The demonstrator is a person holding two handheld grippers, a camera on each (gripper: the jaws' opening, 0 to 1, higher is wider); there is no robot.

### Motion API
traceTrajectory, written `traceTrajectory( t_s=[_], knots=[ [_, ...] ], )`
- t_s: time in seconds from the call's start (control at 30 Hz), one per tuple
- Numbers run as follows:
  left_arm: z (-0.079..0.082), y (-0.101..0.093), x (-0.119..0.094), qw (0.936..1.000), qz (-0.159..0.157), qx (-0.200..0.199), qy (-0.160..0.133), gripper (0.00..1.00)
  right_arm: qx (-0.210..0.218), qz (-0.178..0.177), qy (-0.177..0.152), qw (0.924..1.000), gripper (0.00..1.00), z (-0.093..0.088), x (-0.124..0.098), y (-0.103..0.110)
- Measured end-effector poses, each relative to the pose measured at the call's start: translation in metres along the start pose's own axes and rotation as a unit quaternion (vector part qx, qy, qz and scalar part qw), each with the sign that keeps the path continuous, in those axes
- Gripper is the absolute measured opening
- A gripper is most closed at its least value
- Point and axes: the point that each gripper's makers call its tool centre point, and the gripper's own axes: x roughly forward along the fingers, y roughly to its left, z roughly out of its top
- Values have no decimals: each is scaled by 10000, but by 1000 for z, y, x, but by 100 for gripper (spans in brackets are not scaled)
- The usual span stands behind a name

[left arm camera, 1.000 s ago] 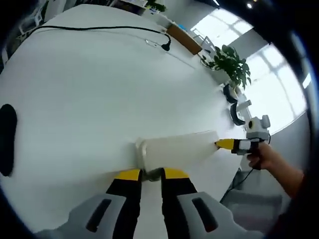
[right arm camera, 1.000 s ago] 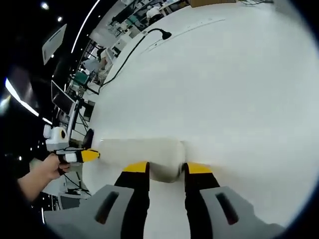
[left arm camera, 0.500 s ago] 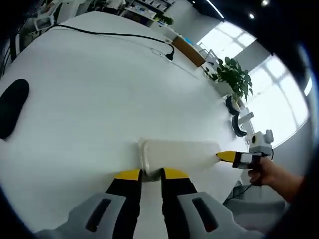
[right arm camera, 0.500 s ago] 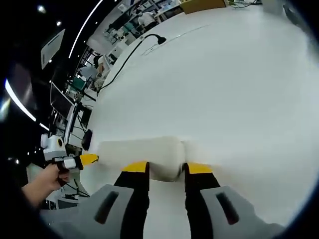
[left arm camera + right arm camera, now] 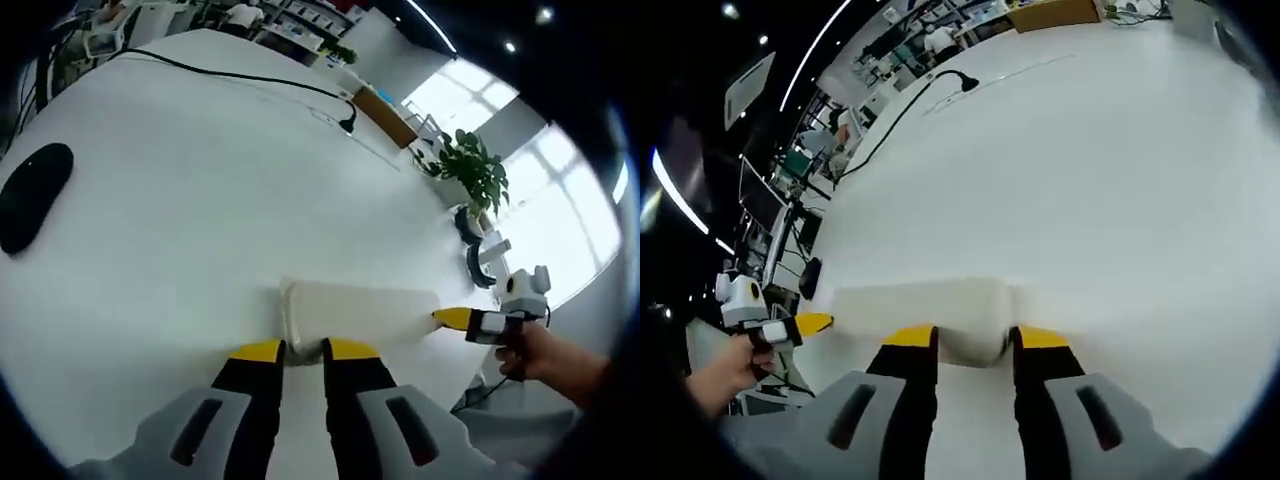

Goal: Arrange the utensils inside the cutlery case until each visible utensil rests in its matching compartment.

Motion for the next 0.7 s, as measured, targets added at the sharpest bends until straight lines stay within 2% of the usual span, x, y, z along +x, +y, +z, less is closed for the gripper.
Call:
traceTrajectory(
  t_s=[0.13, 0.17, 0.2, 0.27, 0.33, 0.4, 0.43, 0.47, 0.5, 0.57, 0.7],
  knots=[
    [1, 1, 0, 10000, 30, -90, 20, 18, -34, -24, 26, 10000, 29, 0, -1, 0],
    [4, 3, -2, 9998, 157, -59, -126, 22, -17, -24, 42, 10000, 33, 0, -2, 1],
    [10, 5, -3, 9993, 229, -29, -297, 27, 23, -22, -1, 10000, 43, 1, -3, 1],
    [9, 1, -8, 9995, 208, -35, -250, 43, 22, 39, -176, 9998, 51, 6, -7, 3],
    [7, -4, -13, 9999, 117, -24, -116, 53, -114, 30, -264, 9996, 47, 9, -17, 4],
    [8, -11, -21, 9999, 7, 96, -41, 59, -473, -38, -327, 9983, 49, 11, -26, 3],
    [11, -18, -28, 9996, -140, 212, -92, 62, -746, -30, -414, 9964, 51, 13, -36, 7],
    [15, -21, -32, 9992, -217, 290, -184, 63, -840, -22, -461, 9954, 52, 14, -39, 9],
    [23, -26, -42, 9977, -260, 452, -429, 62, -1035, -45, -528, 9932, 52, 15, -46, 10],
    [33, -29, -57, 9951, -313, 601, -721, 59, -1275, -32, -657, 9897, 52, 16, -56, 12],
    [37, -36, -77, 9927, -425, 785, -809, 70, -1448, 15, -819, 9861, 52, 17, -72, 14]
  ],
)
